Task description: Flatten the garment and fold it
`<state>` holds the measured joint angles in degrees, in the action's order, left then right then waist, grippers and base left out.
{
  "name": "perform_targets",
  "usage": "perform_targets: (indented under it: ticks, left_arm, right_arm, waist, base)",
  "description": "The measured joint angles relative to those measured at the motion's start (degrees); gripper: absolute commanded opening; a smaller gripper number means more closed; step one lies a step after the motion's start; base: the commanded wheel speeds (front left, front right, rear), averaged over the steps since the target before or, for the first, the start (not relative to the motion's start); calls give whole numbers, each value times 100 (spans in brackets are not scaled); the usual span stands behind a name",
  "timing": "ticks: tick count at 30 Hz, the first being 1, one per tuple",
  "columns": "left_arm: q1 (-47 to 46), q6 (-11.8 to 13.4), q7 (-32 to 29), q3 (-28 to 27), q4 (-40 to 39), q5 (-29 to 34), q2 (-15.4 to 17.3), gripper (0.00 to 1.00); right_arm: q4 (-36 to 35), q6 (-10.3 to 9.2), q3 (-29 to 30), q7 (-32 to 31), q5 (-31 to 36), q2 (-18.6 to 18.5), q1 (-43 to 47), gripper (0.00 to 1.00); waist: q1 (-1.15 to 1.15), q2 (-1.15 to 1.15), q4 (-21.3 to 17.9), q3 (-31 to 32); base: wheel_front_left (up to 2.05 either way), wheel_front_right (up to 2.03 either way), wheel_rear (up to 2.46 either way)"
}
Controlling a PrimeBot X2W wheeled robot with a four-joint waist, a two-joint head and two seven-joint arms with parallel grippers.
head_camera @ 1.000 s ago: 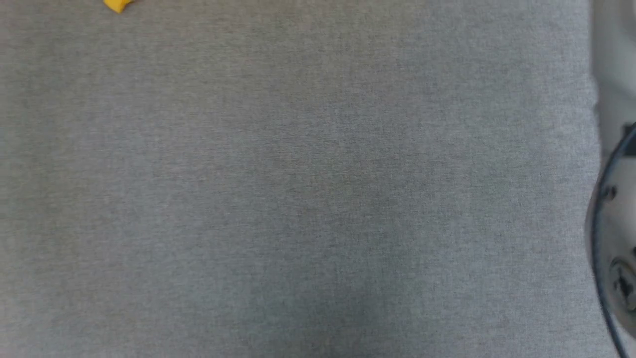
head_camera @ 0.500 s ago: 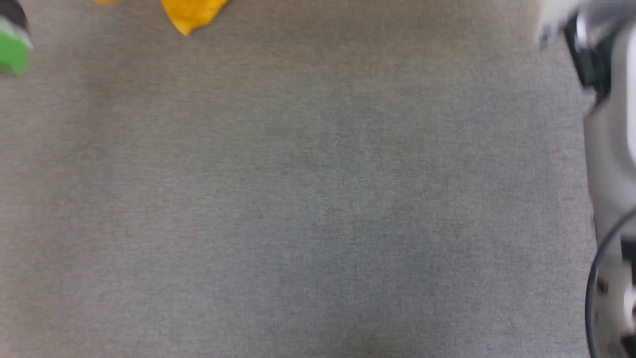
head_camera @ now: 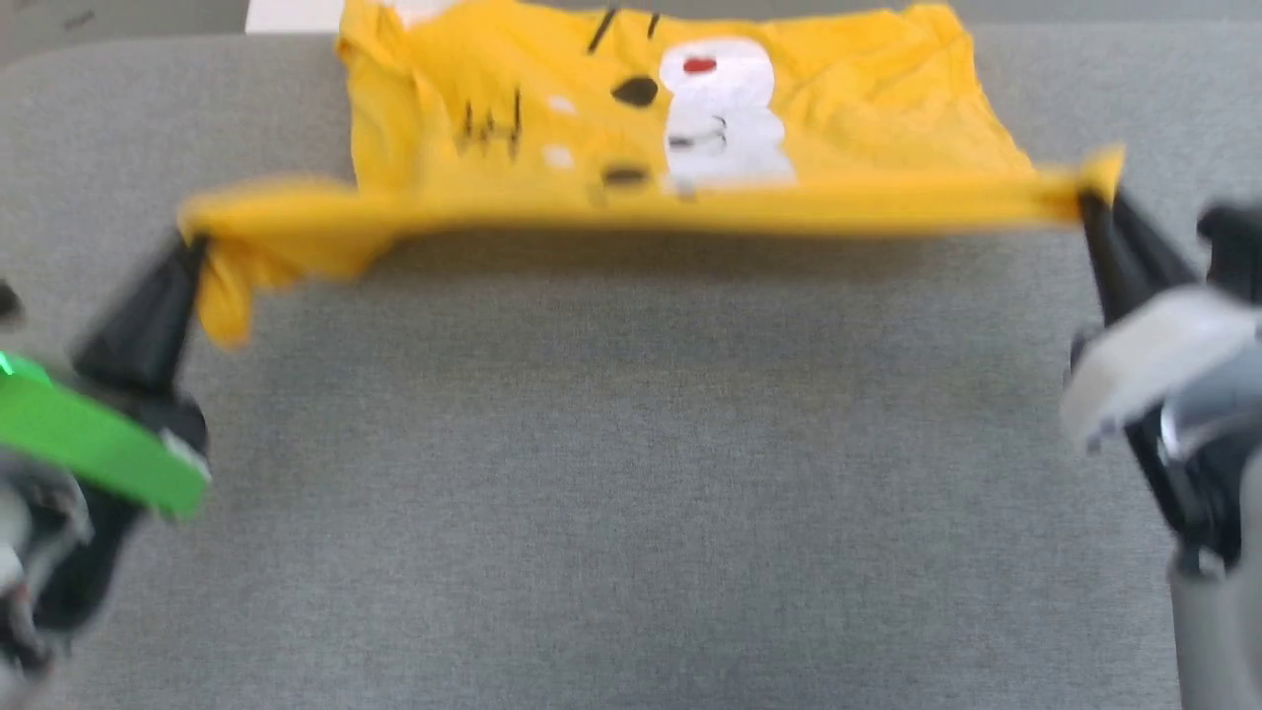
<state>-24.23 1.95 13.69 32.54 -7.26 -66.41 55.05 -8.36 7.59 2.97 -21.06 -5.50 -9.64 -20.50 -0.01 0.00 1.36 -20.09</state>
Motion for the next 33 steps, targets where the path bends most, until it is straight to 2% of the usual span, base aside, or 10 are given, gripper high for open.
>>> perform_targets:
  ticks: [4, 14, 18, 21, 26, 33]
  left_arm:
    - [540, 24, -261, 368, -179, 63, 301, 0]
    - [1504, 132, -812, 889, -563, -348, 576, 0]
    - [1995, 275, -998, 1081, -805, -646, 743, 0]
    - [2433, 409, -1146, 1285, -1059, -912, 837, 0]
    - [2724, 478, -1488, 1513, -1415, -1116, 1029, 0]
    - [3032, 605, -1673, 1610, -2019, -1441, 1405, 0]
  right_arm:
    - [-291, 0, 111, -276, -246, 11, 761, 0]
    - [-935, 0, 177, -1316, -1192, -92, 2230, 0]
    - [-1191, 0, 380, -1842, -1510, -109, 2859, 0]
    - [-1430, 0, 727, -2143, -1741, 23, 3448, 0]
    - [-1548, 0, 928, -2595, -1940, 219, 4089, 0]
    - [-1772, -1, 1215, -3683, -2237, 490, 4920, 0]
  waist:
    - [0, 0, 7, 179]
    - [0, 0, 76, 557]
    - [0, 0, 89, 757]
    - [0, 0, 116, 964]
    - [0, 0, 179, 1209]
    - [0, 0, 255, 1499]
  base:
    - [0, 0, 0]
    - [0, 0, 0]
    - [0, 0, 0]
    - [0, 0, 0]
    - [0, 0, 0]
    - [0, 0, 0]
